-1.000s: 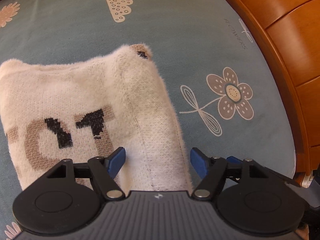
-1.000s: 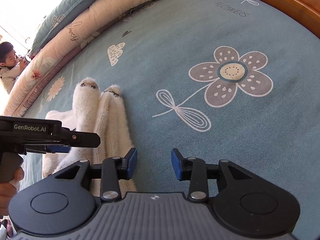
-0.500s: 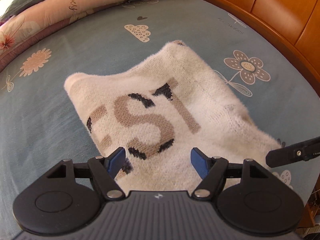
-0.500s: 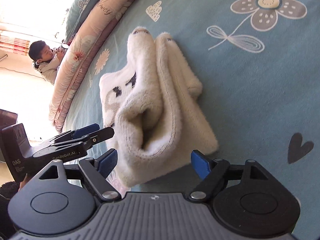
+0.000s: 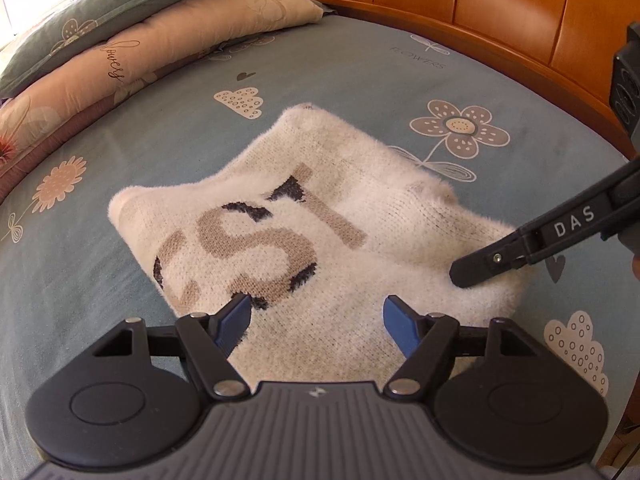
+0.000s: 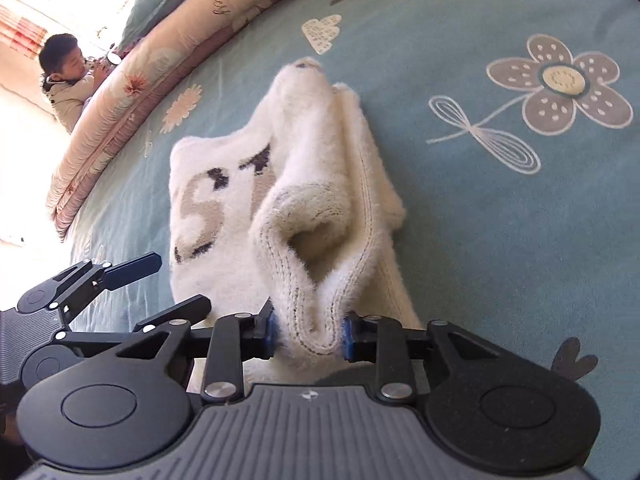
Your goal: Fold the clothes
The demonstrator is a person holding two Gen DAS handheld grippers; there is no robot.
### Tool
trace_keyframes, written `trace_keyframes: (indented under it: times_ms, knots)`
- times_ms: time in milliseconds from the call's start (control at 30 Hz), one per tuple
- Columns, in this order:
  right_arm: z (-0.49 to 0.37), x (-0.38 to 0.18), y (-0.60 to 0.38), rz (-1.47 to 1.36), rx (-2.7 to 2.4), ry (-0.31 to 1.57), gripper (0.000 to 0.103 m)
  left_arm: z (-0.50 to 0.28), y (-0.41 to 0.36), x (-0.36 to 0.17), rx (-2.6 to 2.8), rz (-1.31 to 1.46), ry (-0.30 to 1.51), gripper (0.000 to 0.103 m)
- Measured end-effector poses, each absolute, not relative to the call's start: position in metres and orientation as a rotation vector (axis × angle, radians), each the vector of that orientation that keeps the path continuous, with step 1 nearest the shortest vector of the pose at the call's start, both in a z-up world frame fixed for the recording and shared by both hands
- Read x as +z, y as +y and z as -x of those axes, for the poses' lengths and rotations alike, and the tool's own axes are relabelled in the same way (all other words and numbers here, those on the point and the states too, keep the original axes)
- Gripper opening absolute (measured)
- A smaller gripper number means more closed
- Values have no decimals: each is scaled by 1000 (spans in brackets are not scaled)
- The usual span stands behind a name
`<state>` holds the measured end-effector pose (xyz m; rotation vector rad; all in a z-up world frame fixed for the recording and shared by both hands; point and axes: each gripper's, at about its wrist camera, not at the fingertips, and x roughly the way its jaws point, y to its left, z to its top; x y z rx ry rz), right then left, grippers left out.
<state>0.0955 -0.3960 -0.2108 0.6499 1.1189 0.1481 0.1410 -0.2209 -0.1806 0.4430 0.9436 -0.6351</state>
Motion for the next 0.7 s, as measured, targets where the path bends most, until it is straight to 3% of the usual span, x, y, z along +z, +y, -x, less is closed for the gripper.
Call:
trace_keyframes:
  times_ms: [100,233,700]
  knots:
    - [-95,-232,-404,-718,97,1170,43,-140,-226,-193,-628,-492,973,74]
    - [-89,-220,-401,-657,86,1150,52,-141,-229,-193,-602,-500,1005,75]
    - [-118,-150,-391,-459,64,1028,53,-139,-211,-176,-551,-404,1059,75]
